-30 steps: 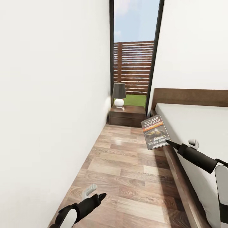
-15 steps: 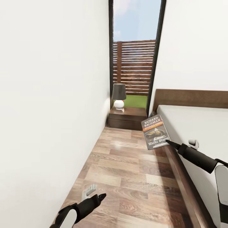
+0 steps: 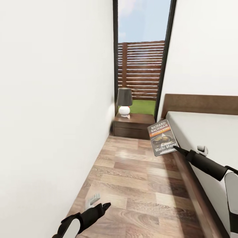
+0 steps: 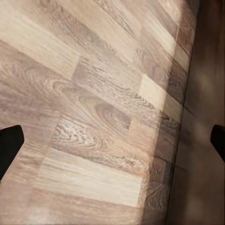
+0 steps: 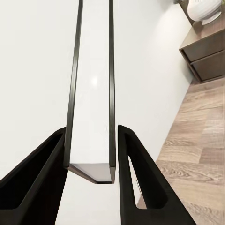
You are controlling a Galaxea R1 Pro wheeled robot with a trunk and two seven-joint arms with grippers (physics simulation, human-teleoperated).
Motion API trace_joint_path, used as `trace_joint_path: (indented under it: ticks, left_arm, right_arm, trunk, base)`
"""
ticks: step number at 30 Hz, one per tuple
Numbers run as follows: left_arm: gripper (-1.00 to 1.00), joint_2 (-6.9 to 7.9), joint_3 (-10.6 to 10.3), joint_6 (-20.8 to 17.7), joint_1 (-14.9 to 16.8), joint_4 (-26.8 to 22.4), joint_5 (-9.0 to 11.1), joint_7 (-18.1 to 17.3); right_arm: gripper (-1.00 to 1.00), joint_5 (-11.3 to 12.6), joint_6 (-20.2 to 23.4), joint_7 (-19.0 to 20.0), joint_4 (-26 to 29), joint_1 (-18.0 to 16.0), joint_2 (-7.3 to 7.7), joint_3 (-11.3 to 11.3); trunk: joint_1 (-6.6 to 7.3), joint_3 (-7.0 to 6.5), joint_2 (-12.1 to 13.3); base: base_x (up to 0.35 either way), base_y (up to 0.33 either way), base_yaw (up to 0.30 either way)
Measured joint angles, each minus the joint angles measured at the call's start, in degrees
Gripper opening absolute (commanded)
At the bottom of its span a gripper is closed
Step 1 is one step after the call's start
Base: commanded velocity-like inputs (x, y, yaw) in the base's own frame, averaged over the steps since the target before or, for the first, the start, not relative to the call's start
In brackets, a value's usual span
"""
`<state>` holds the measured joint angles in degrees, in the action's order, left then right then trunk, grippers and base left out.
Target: In the bedroom, move the book from the bed onto either nightstand, and place the two sandals side by side next to the bed.
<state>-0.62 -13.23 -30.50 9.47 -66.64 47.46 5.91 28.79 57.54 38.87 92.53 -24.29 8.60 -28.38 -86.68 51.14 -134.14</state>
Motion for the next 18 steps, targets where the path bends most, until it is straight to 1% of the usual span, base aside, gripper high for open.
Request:
trace_joint_path:
  ticks: [5, 18]
  left_arm:
    - [1.0, 0.0, -0.01, 0.0, 0.02, 0.04, 0.0, -0.03]
    - [1.0, 0.0, -0.01, 0.0, 0.01, 0.17, 0.0, 0.04]
  right_arm:
    - [-1.0, 0.05, 0.15, -0.06, 0.01, 0.01, -0.17, -0.62]
    - [-1.0, 0.1, 0.36, -0.09, 0.01, 0.01, -0.45, -0.95]
  trunk:
    - [0.0, -0.03, 0.0]
    - [0.0, -0.3, 0.0]
  base:
    - [0.326, 0.0, -0.111]
    - [0.326, 0.0, -0.231]
